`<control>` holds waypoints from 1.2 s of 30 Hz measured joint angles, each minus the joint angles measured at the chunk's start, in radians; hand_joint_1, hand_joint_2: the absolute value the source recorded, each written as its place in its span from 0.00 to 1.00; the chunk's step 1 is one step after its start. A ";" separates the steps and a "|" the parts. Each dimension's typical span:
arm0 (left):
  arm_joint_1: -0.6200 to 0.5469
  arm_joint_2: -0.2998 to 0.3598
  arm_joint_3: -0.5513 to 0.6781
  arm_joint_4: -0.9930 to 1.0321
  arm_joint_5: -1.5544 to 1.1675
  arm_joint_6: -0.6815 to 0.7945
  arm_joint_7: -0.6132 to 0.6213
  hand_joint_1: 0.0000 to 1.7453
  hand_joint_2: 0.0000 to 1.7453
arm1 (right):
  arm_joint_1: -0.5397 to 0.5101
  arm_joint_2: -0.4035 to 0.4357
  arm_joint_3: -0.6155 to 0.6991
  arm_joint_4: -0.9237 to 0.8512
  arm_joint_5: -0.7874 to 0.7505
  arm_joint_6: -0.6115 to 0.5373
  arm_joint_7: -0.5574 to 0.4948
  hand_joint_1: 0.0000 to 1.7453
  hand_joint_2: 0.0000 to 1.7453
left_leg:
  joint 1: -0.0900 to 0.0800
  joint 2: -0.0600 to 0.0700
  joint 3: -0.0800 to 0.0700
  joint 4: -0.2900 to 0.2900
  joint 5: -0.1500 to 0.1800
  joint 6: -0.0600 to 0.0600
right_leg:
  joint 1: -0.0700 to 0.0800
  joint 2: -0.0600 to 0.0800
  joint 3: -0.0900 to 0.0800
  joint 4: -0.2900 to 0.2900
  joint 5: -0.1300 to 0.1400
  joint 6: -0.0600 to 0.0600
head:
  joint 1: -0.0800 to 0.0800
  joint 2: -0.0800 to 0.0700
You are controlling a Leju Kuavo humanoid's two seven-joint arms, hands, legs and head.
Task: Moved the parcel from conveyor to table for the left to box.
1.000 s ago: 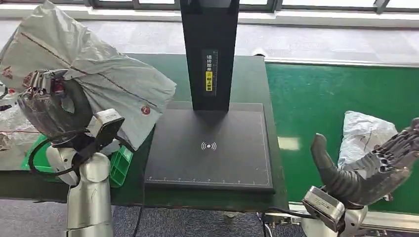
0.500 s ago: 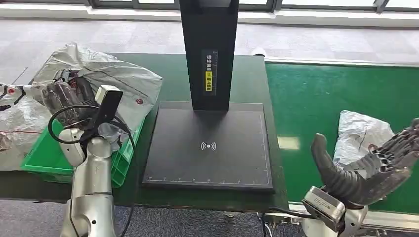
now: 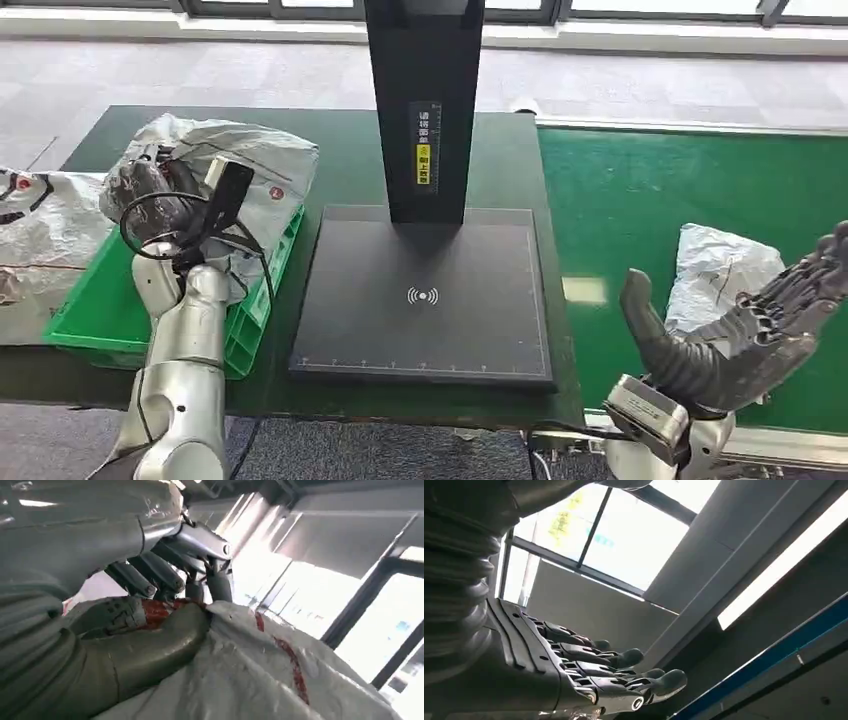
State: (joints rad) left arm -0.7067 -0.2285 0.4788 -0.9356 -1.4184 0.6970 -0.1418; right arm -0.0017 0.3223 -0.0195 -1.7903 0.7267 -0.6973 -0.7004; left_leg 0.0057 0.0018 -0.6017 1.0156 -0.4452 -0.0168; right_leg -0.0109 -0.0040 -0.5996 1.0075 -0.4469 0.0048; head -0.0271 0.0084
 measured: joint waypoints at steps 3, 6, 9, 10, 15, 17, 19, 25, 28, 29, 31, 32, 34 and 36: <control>-0.043 0.035 0.000 0.111 -0.027 -0.004 0.084 1.00 1.00 | 0.000 0.000 0.000 0.004 -0.003 0.000 0.000 0.00 1.00 | 0.000 0.001 0.000 0.000 0.000 0.000 | 0.000 0.001 0.000 0.000 0.000 0.000 | 0.000 0.000; -0.081 0.069 0.001 0.216 -0.038 -0.011 0.154 1.00 1.00 | -0.001 0.000 0.000 0.009 -0.005 0.000 0.000 0.00 1.00 | 0.000 0.001 0.000 0.000 0.000 0.000 | 0.000 0.001 0.000 0.000 0.000 0.000 | 0.000 0.000; -0.104 0.103 0.001 0.283 -0.060 -0.040 0.236 1.00 1.00 | -0.001 0.000 0.000 0.015 -0.007 0.000 0.000 0.00 1.00 | 0.000 0.001 0.000 0.000 0.000 -0.001 | 0.001 0.001 0.000 0.000 0.000 0.000 | 0.000 0.000; -0.110 0.115 0.001 0.299 -0.065 -0.045 0.263 1.00 1.00 | -0.002 0.000 0.000 0.017 -0.008 0.000 0.000 0.00 1.00 | 0.001 0.001 0.000 0.000 0.000 -0.001 | 0.001 0.001 0.000 0.000 0.000 0.000 | 0.000 0.000; -0.125 0.150 0.016 0.355 -0.075 -0.045 0.307 1.00 1.00 | -0.002 0.000 0.000 0.026 -0.013 0.000 0.000 0.00 1.00 | 0.001 0.001 0.000 0.000 0.000 -0.001 | 0.001 0.001 -0.001 0.000 0.000 -0.001 | 0.000 0.000; -0.126 0.158 0.016 0.366 -0.077 -0.045 0.307 1.00 1.00 | -0.003 0.000 0.000 0.027 -0.013 0.000 0.000 0.00 1.00 | 0.001 0.001 0.000 0.000 0.000 -0.001 | 0.001 0.001 0.000 0.000 0.000 -0.001 | 0.000 0.000; -0.128 0.163 0.016 0.376 -0.077 -0.045 0.307 1.00 1.00 | -0.003 0.000 0.000 0.030 -0.013 0.000 0.000 0.00 1.00 | 0.001 0.001 0.000 0.000 0.000 -0.001 | 0.000 0.001 0.000 0.000 0.000 -0.001 | 0.000 0.000; -0.123 0.186 0.048 0.386 -0.070 -0.042 0.391 1.00 1.00 | -0.005 0.000 0.000 0.060 -0.015 0.000 0.000 0.00 1.00 | 0.001 0.002 0.000 0.000 0.000 -0.001 | 0.001 0.002 -0.001 0.000 0.000 -0.001 | 0.000 0.000; -0.117 0.195 0.052 0.387 -0.067 -0.042 0.391 1.00 1.00 | -0.006 0.000 0.000 0.070 -0.015 0.000 0.000 0.00 1.00 | 0.001 0.000 0.000 0.000 0.001 -0.002 | 0.001 0.000 0.000 0.001 0.000 -0.001 | 0.000 0.000; -0.115 0.196 0.054 0.387 -0.067 -0.042 0.391 0.17 1.00 | -0.007 0.000 0.000 0.074 -0.015 0.000 0.000 0.00 1.00 | 0.001 0.000 0.000 0.000 0.001 -0.002 | 0.001 0.000 0.000 0.001 0.000 -0.001 | 0.000 0.000; -0.114 0.199 0.060 0.387 -0.067 -0.042 0.391 0.00 1.00 | -0.007 0.000 0.000 0.079 -0.015 0.000 0.000 0.00 1.00 | 0.001 0.000 0.000 0.000 0.001 -0.002 | 0.001 0.001 0.000 0.001 0.000 -0.001 | 0.000 0.000; -0.114 0.199 0.065 0.387 -0.067 -0.042 0.391 0.00 1.00 | -0.007 0.000 0.000 0.082 -0.015 0.000 0.000 0.00 1.00 | 0.001 0.000 0.000 0.000 0.001 -0.002 | 0.001 0.001 0.000 0.001 0.000 -0.001 | 0.000 0.000; -0.112 0.199 0.067 0.387 -0.067 -0.033 0.390 0.00 0.00 | -0.008 0.000 0.000 0.085 -0.015 0.000 0.000 0.00 1.00 | 0.001 0.000 0.000 0.000 0.001 -0.002 | 0.001 0.001 0.000 0.001 0.000 -0.001 | 0.000 0.000; -0.105 0.199 0.069 0.378 -0.049 -0.012 0.369 0.00 0.00 | -0.009 0.000 0.000 0.091 -0.015 0.000 0.000 0.00 1.00 | 0.001 0.000 0.000 0.000 0.001 -0.002 | 0.001 0.001 0.000 0.001 0.000 -0.001 | 0.000 0.000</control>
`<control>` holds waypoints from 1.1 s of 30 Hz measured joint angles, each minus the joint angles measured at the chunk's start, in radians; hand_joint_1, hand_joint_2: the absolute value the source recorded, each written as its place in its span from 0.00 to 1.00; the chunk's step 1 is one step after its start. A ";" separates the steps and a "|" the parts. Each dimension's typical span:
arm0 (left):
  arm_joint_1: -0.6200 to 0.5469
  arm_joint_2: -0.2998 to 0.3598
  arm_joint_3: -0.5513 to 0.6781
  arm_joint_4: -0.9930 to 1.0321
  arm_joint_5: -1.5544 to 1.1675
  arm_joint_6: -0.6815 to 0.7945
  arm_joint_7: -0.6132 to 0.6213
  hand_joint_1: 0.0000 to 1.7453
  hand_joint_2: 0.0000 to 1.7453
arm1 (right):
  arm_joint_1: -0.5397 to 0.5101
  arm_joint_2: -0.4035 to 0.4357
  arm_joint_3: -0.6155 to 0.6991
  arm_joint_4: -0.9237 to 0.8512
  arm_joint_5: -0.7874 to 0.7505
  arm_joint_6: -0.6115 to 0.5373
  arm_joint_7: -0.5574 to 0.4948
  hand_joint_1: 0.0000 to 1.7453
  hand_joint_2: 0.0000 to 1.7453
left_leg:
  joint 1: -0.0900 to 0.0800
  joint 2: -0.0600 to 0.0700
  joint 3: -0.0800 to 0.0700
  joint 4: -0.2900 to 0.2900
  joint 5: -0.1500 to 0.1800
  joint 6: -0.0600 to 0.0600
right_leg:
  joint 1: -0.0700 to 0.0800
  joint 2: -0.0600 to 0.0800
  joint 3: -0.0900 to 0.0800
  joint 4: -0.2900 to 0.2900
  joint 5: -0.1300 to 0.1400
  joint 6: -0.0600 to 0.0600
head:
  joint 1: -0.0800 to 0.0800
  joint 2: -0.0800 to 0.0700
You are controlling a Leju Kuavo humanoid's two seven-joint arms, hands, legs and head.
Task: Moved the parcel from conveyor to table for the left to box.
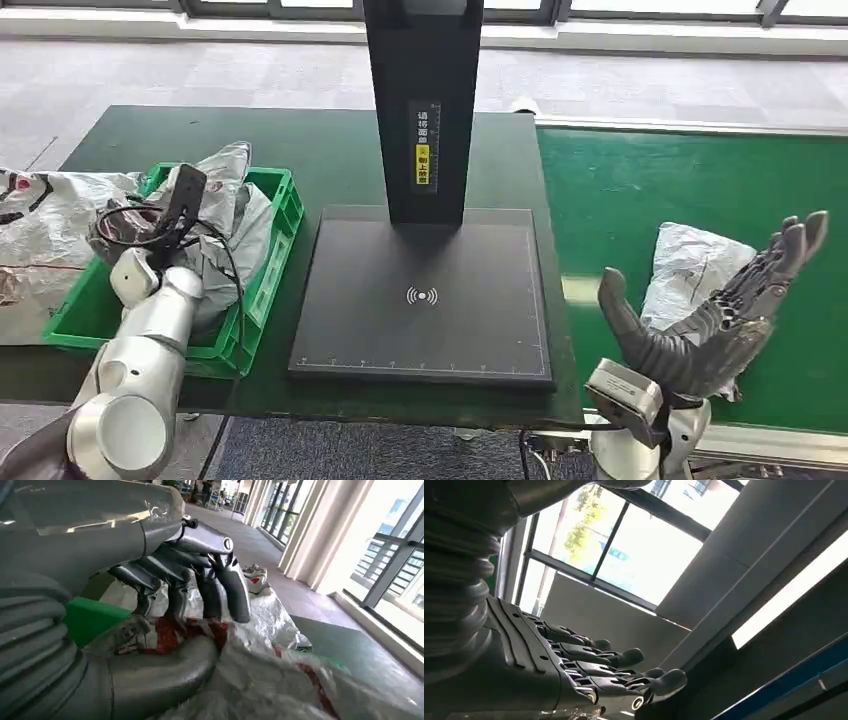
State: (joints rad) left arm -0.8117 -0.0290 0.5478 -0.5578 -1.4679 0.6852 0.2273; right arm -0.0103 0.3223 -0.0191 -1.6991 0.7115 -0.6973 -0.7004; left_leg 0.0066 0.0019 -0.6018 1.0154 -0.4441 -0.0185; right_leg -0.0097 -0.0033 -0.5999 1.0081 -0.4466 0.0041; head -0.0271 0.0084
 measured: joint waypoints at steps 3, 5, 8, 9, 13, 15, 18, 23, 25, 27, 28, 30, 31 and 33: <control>0.041 -0.021 0.011 -0.092 0.077 0.011 -0.128 0.00 0.00 | -0.001 0.000 0.000 0.007 0.000 0.000 0.000 0.00 1.00 | 0.000 0.001 0.000 0.000 0.000 0.000 | 0.000 0.001 -0.001 0.000 0.000 0.000 | 0.000 0.000; 0.066 -0.047 0.021 -0.169 0.128 0.011 -0.213 0.00 0.00 | -0.001 0.000 0.000 0.013 0.000 0.000 0.000 0.00 1.00 | 0.000 0.000 0.000 0.000 0.000 0.000 | 0.000 0.000 0.000 0.000 0.000 0.000 | 0.000 0.000; 0.102 -0.092 0.039 -0.293 0.202 0.012 -0.339 0.00 0.00 | -0.002 0.000 0.000 0.018 0.002 0.000 0.000 0.00 1.00 | 0.000 0.001 -0.001 0.000 0.000 0.000 | -0.001 0.000 -0.001 0.000 0.000 0.000 | 0.000 0.000; 0.110 -0.105 0.046 -0.325 0.215 0.013 -0.367 0.00 0.00 | -0.002 0.000 0.000 0.019 0.002 0.000 0.000 0.00 1.00 | 0.000 0.001 -0.001 0.000 0.000 0.000 | -0.001 0.000 -0.001 0.000 0.000 0.000 | 0.000 0.000; 0.129 -0.145 0.068 -0.426 0.270 0.013 -0.447 0.00 0.00 | -0.002 0.000 -0.001 0.024 0.002 0.000 0.000 0.00 1.00 | 0.000 0.001 0.000 0.000 0.000 0.000 | -0.001 0.000 -0.001 0.000 0.000 0.000 | 0.000 0.000; 0.132 -0.168 0.084 -0.466 0.342 0.014 -0.539 0.00 0.00 | -0.002 0.000 -0.004 0.025 0.003 0.000 0.000 0.00 1.00 | 0.000 0.000 -0.001 0.000 0.000 0.000 | 0.000 0.000 -0.001 0.000 0.000 0.000 | 0.000 0.000; 0.139 -0.197 0.086 -0.507 0.511 0.014 -0.666 0.00 0.00 | -0.001 0.000 -0.011 0.025 0.008 0.000 0.000 0.00 1.00 | 0.000 0.000 0.000 0.000 0.000 0.000 | -0.001 0.000 -0.001 0.000 0.000 0.000 | 0.000 0.000; 0.170 -0.249 0.086 -0.601 0.702 0.014 -0.795 0.00 0.00 | 0.005 0.000 -0.037 0.025 0.014 0.000 0.001 0.00 1.00 | 0.000 0.001 0.000 0.000 -0.001 0.001 | -0.001 0.001 -0.001 0.000 0.000 0.000 | 0.000 0.000; 0.177 -0.261 0.086 -0.625 0.711 0.014 -0.803 0.00 0.00 | 0.007 0.000 -0.045 0.025 0.018 0.000 0.000 0.00 1.00 | 0.000 0.001 0.000 0.000 -0.001 0.001 | -0.001 0.000 -0.001 0.000 0.000 0.000 | 0.000 0.000; 0.182 -0.269 0.086 -0.644 0.713 0.014 -0.805 0.00 0.00 | 0.009 0.000 -0.051 0.025 0.018 0.000 0.000 0.00 1.00 | 0.000 0.001 0.000 0.000 -0.001 0.001 | -0.001 0.000 -0.001 0.000 0.000 0.000 | 0.000 0.000; 0.183 -0.272 0.086 -0.651 0.713 0.014 -0.806 0.00 0.00 | 0.010 0.000 -0.051 0.025 0.018 0.000 0.000 0.00 1.00 | 0.000 0.001 0.000 0.000 -0.001 0.001 | -0.001 0.000 -0.001 0.000 0.000 0.000 | 0.000 0.000; 0.185 -0.278 0.086 -0.663 0.727 0.014 -0.816 0.00 0.00 | 0.010 0.000 -0.053 0.025 0.018 0.000 0.000 0.00 1.00 | 0.000 0.001 0.000 0.000 -0.001 0.001 | -0.001 0.000 -0.001 0.000 0.000 0.000 | 0.000 0.000; 0.186 -0.280 0.086 -0.669 0.741 0.014 -0.823 0.00 0.00 | 0.011 0.000 -0.057 0.025 0.019 0.000 0.000 0.00 1.00 | 0.000 0.001 0.000 0.000 -0.001 0.001 | -0.001 0.000 -0.001 0.000 0.000 0.000 | 0.000 0.000; 0.195 -0.286 0.085 -0.687 0.788 0.014 -0.849 0.00 1.00 | 0.012 0.000 -0.069 0.026 0.022 0.000 0.000 0.00 1.00 | 0.000 0.001 0.000 0.000 -0.001 0.001 | -0.001 0.001 -0.001 0.000 0.000 0.000 | 0.000 0.000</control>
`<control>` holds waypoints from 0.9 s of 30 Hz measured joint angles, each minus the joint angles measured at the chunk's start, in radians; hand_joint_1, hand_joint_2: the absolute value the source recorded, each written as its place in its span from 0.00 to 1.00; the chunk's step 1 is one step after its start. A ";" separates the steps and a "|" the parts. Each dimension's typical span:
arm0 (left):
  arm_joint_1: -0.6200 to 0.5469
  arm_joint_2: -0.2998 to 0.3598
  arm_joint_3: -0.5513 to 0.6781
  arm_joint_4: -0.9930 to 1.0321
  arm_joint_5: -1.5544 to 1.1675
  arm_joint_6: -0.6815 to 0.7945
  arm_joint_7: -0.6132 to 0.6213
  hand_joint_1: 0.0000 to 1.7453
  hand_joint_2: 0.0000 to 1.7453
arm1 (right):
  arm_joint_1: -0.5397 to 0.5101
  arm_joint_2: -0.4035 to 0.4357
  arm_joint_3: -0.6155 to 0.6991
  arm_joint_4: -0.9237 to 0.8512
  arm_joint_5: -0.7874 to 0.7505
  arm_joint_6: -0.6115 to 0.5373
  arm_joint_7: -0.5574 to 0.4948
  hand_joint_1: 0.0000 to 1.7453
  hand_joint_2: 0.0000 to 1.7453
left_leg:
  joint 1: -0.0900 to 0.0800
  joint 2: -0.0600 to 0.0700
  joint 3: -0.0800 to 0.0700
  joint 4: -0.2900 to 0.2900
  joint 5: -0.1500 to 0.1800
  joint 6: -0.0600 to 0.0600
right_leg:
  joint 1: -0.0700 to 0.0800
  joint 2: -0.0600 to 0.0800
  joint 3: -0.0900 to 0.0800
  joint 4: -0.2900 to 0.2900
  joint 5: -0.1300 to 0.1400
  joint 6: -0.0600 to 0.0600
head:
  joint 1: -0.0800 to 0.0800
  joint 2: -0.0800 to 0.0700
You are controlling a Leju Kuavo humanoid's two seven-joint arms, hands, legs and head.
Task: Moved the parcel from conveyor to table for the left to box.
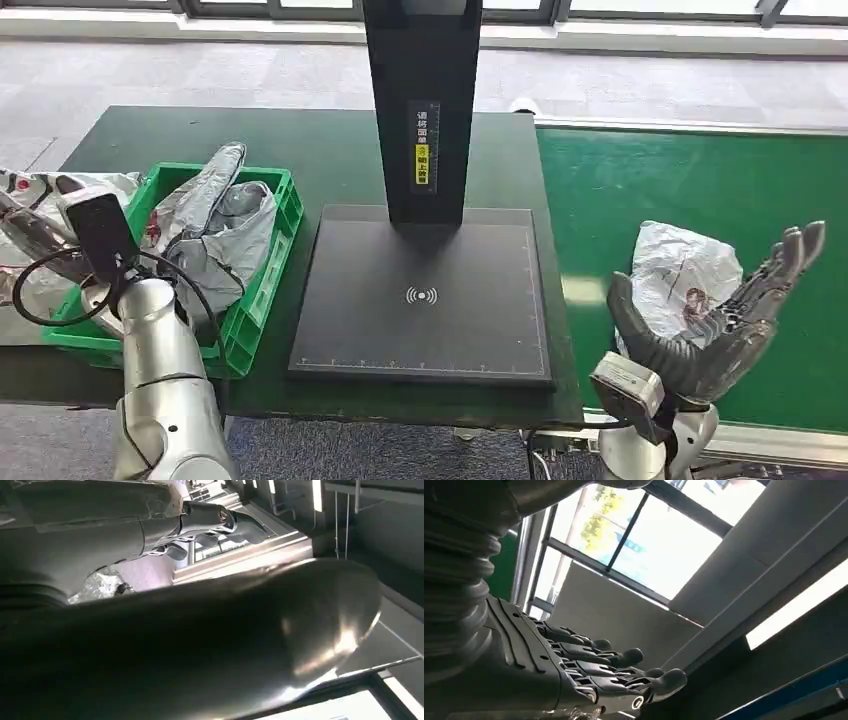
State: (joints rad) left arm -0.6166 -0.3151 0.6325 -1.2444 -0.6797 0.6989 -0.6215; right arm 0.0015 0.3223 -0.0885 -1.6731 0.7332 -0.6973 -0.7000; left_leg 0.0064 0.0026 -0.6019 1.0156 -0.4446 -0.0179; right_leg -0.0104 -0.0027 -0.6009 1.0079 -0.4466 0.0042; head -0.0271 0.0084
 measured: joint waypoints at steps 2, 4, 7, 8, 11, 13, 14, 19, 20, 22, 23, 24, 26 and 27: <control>0.020 -0.005 -0.013 -0.034 0.058 0.000 -0.023 0.00 1.00 | 0.002 0.000 -0.019 0.003 0.008 0.000 0.000 0.00 1.00 | 0.000 0.000 0.000 0.000 0.000 0.000 | 0.000 0.000 0.000 0.000 0.000 0.000 | 0.000 0.000; 0.056 -0.008 -0.048 -0.075 0.152 -0.013 -0.038 0.00 1.00 | 0.003 0.000 -0.049 0.010 0.026 0.000 0.000 0.00 1.00 | 0.000 0.000 0.000 0.000 0.000 0.000 | 0.000 0.000 0.000 0.000 0.000 0.000 | 0.000 0.000; 0.123 -0.008 -0.140 -0.151 0.289 -0.080 -0.050 0.00 1.00 | -0.007 0.000 -0.137 0.048 0.067 0.000 0.001 0.00 1.00 | 0.000 -0.001 -0.001 0.000 -0.001 0.001 | 0.000 -0.002 0.000 0.000 -0.001 0.001 | 0.000 0.000; 0.138 -0.008 -0.163 -0.168 0.298 -0.087 -0.051 0.00 1.00 | -0.009 0.001 -0.163 0.057 0.070 0.000 0.003 0.00 1.00 | 0.000 -0.002 -0.002 0.000 -0.001 0.001 | 0.000 -0.003 0.000 0.000 -0.001 0.001 | 0.000 0.000; 0.165 -0.008 -0.209 -0.209 0.311 -0.095 -0.052 0.00 1.00 | -0.011 0.002 -0.200 0.074 0.075 0.000 0.002 0.00 1.00 | -0.001 -0.002 -0.001 0.000 -0.001 0.001 | -0.001 -0.003 0.000 0.000 -0.001 0.001 | 0.000 0.000; 0.173 -0.008 -0.228 -0.223 0.313 -0.096 -0.052 0.00 1.00 | -0.013 0.002 -0.213 0.079 0.076 0.000 0.001 0.00 1.00 | -0.001 -0.002 -0.001 0.000 -0.001 0.001 | 0.000 -0.003 0.000 0.000 -0.001 0.001 | 0.000 0.000; 0.178 -0.008 -0.237 -0.230 0.313 -0.096 -0.052 0.00 1.00 | -0.015 0.002 -0.219 0.082 0.077 0.000 0.001 0.00 1.00 | -0.001 -0.002 -0.001 0.000 -0.001 0.001 | 0.000 -0.003 0.000 0.000 -0.001 0.001 | 0.000 0.000; 0.194 -0.008 -0.264 -0.250 0.323 -0.135 -0.055 0.00 1.00 | -0.023 0.002 -0.243 0.099 0.095 0.000 0.007 0.00 1.00 | 0.000 -0.002 0.000 0.000 -0.001 0.001 | 0.000 -0.002 0.000 0.000 -0.001 0.001 | 0.000 0.000; 0.207 -0.007 -0.277 -0.258 0.337 -0.178 -0.061 0.00 1.00 | -0.032 0.002 -0.259 0.113 0.115 0.000 0.012 0.00 1.00 | 0.000 -0.002 0.000 0.000 -0.001 0.001 | 0.000 -0.002 0.000 0.000 -0.001 0.001 | 0.000 0.000; 0.251 -0.006 -0.345 -0.291 0.358 -0.269 -0.076 0.00 1.00 | -0.062 0.002 -0.325 0.162 0.173 0.000 0.020 0.00 1.00 | -0.001 -0.001 -0.001 0.000 -0.001 0.001 | -0.001 -0.002 0.000 0.000 -0.001 0.001 | 0.000 0.000; 0.276 -0.006 -0.383 -0.315 0.374 -0.287 -0.077 0.00 1.00 | -0.080 0.003 -0.358 0.187 0.195 0.000 0.015 0.00 1.00 | -0.001 -0.002 -0.001 0.000 -0.001 0.001 | -0.001 -0.002 0.001 0.000 -0.001 0.001 | 0.000 0.000; 0.306 -0.003 -0.422 -0.343 0.397 -0.294 -0.079 0.00 1.00 | -0.104 0.003 -0.404 0.220 0.222 0.000 0.013 0.00 1.00 | -0.001 -0.001 -0.001 0.000 -0.001 0.001 | -0.001 -0.001 0.000 -0.001 -0.001 0.001 | 0.000 0.000; 0.363 0.006 -0.506 -0.407 0.446 -0.295 -0.080 0.00 1.00 | -0.149 0.006 -0.498 0.291 0.259 0.000 0.010 0.00 1.00 | -0.002 0.000 -0.001 0.000 -0.002 0.002 | -0.001 0.000 0.000 -0.001 -0.001 0.001 | 0.000 0.000; 0.387 0.011 -0.540 -0.432 0.458 -0.295 -0.080 0.00 1.00 | -0.169 0.006 -0.532 0.327 0.247 0.000 0.011 0.00 1.00 | -0.002 -0.001 -0.001 0.000 -0.002 0.002 | -0.001 -0.001 0.000 -0.001 -0.001 0.001 | 0.000 0.000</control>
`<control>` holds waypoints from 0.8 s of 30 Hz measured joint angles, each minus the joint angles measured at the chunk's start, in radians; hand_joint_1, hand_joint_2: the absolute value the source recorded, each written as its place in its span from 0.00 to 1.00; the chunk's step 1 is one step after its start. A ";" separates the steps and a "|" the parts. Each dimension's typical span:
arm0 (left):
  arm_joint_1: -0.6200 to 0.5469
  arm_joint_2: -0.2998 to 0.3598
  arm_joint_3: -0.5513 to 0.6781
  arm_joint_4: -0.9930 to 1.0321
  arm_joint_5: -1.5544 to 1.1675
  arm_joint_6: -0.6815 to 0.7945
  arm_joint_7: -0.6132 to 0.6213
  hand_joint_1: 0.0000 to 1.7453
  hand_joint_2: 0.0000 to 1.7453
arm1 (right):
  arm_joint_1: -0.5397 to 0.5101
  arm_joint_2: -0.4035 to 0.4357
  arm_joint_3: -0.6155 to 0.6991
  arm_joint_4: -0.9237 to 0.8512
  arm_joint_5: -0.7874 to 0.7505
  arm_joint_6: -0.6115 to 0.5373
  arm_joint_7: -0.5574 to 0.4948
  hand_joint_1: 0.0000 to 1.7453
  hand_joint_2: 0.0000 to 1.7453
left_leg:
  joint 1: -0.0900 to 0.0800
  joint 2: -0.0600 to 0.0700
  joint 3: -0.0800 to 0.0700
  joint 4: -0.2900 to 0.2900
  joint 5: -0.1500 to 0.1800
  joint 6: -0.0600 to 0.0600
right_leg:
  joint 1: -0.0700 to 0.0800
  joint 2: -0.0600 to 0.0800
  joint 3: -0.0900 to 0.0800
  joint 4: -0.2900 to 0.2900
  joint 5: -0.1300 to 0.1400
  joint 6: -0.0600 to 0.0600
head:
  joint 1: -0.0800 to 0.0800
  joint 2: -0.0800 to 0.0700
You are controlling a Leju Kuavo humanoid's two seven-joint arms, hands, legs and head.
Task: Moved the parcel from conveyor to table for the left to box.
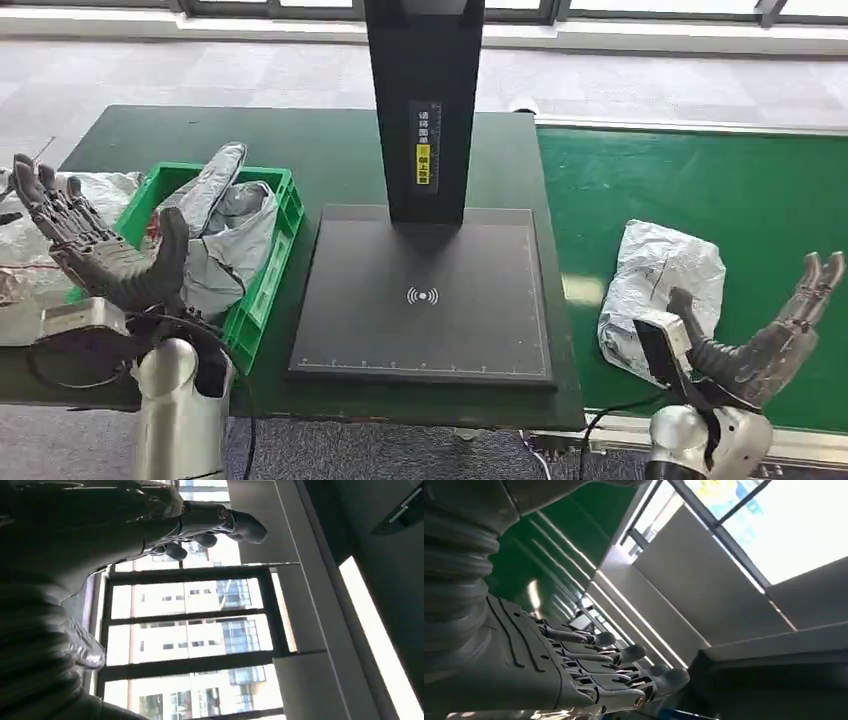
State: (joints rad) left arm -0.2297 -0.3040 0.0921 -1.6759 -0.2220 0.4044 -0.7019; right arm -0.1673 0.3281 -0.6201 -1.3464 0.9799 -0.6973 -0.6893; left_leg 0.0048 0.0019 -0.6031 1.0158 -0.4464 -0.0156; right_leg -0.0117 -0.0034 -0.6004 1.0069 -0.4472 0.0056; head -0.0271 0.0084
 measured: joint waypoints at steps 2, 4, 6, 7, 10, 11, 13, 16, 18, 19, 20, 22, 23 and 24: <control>0.040 0.014 -0.063 -0.054 0.039 -0.021 -0.002 0.00 1.00 | -0.034 -0.014 -0.056 0.085 -0.008 0.000 0.030 0.00 1.00 | -0.001 0.000 0.000 0.000 0.000 0.000 | -0.001 0.000 0.000 0.000 0.000 0.000 | 0.000 0.000; 0.074 0.024 -0.111 -0.098 0.075 -0.060 -0.002 0.00 1.00 | -0.066 -0.035 -0.104 0.166 -0.019 0.000 0.048 0.00 1.00 | -0.001 0.000 0.000 0.000 -0.001 0.001 | -0.001 0.000 -0.001 0.000 0.000 0.001 | 0.000 0.000; 0.098 0.029 -0.143 -0.127 0.087 -0.072 -0.002 0.00 1.00 | -0.086 -0.053 -0.143 0.219 -0.020 0.000 0.058 0.00 1.00 | -0.001 0.000 0.000 0.000 -0.001 0.001 | -0.001 -0.002 0.000 0.000 -0.001 0.001 | 0.000 0.000; 0.106 0.031 -0.153 -0.138 0.088 -0.074 -0.002 0.00 1.00 | -0.093 -0.058 -0.155 0.239 -0.020 0.000 0.059 0.00 1.00 | -0.001 0.000 0.000 0.000 -0.001 0.001 | 0.000 -0.001 0.000 0.000 -0.001 0.001 | 0.000 0.000; 0.122 0.035 -0.170 -0.165 0.110 -0.124 -0.002 0.00 1.00 | -0.114 -0.081 -0.182 0.292 0.008 0.000 0.085 0.00 1.00 | -0.001 0.001 0.001 0.000 -0.001 0.001 | 0.000 0.000 -0.001 0.000 -0.001 0.001 | 0.000 0.000; 0.126 0.035 -0.175 -0.173 0.115 -0.159 -0.002 0.00 1.00 | -0.125 -0.087 -0.195 0.317 0.024 0.000 0.096 0.00 1.00 | -0.001 0.001 0.001 0.000 -0.001 0.001 | 0.000 0.001 -0.001 0.000 -0.001 0.001 | 0.000 0.000; 0.135 0.035 -0.188 -0.180 0.114 -0.220 -0.002 0.00 1.00 | -0.149 -0.110 -0.231 0.375 0.065 0.000 0.105 0.00 1.00 | -0.001 0.001 0.001 0.000 -0.001 0.001 | 0.000 -0.001 0.000 0.000 -0.001 0.001 | 0.000 0.000; 0.154 0.034 -0.202 -0.178 0.118 -0.278 -0.002 0.00 1.00 | -0.188 -0.147 -0.299 0.465 0.096 0.000 0.115 0.00 1.00 | -0.001 0.001 0.001 0.000 -0.001 0.001 | -0.001 -0.001 0.000 0.000 -0.001 0.001 | 0.000 0.000; 0.163 0.032 -0.206 -0.176 0.122 -0.297 -0.001 0.00 1.00 | -0.201 -0.165 -0.333 0.513 0.112 0.000 0.118 0.00 1.00 | -0.001 0.001 0.001 0.000 -0.001 0.001 | -0.001 0.000 0.000 0.000 0.000 0.001 | 0.000 0.000; 0.167 0.032 -0.209 -0.175 0.123 -0.309 -0.001 0.00 1.00 | -0.208 -0.174 -0.346 0.537 0.126 0.000 0.123 0.00 1.00 | -0.001 0.001 0.001 0.000 -0.001 0.001 | -0.001 0.000 0.000 0.000 0.000 0.001 | 0.000 0.000; 0.172 0.032 -0.213 -0.175 0.122 -0.317 -0.001 0.00 1.00 | -0.215 -0.180 -0.356 0.554 0.140 0.000 0.135 0.00 1.00 | -0.001 0.001 0.001 0.000 -0.001 0.001 | -0.001 0.000 0.000 0.000 0.000 0.001 | 0.000 0.000; 0.180 0.031 -0.222 -0.173 0.120 -0.332 -0.001 0.00 1.00 | -0.229 -0.194 -0.374 0.591 0.166 0.000 0.158 0.00 1.00 | -0.001 0.001 0.001 0.000 -0.001 0.001 | -0.002 0.000 0.000 0.000 0.000 0.001 | 0.000 0.000; 0.183 0.030 -0.224 -0.170 0.118 -0.336 -0.001 0.00 1.00 | -0.237 -0.201 -0.380 0.609 0.181 0.000 0.174 0.00 1.00 | -0.001 0.001 0.000 0.000 -0.001 0.001 | -0.002 0.000 0.000 0.000 0.000 0.001 | 0.000 0.000; 0.185 0.030 -0.226 -0.170 0.116 -0.340 -0.001 0.00 1.00 | -0.245 -0.208 -0.385 0.627 0.198 0.000 0.192 0.00 1.00 | -0.001 0.001 0.001 0.000 -0.001 0.001 | -0.001 0.000 0.000 0.000 0.000 0.001 | 0.000 0.000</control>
State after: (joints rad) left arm -0.0447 -0.2739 -0.1335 -1.8456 -0.1057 0.0641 -0.7031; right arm -0.4124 0.1199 -1.0048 -0.7196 1.1782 -0.6977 -0.4976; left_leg 0.0035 0.0025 -0.6025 1.0158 -0.4472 -0.0147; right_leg -0.0132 -0.0036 -0.6008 1.0069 -0.4477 0.0064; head -0.0271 0.0084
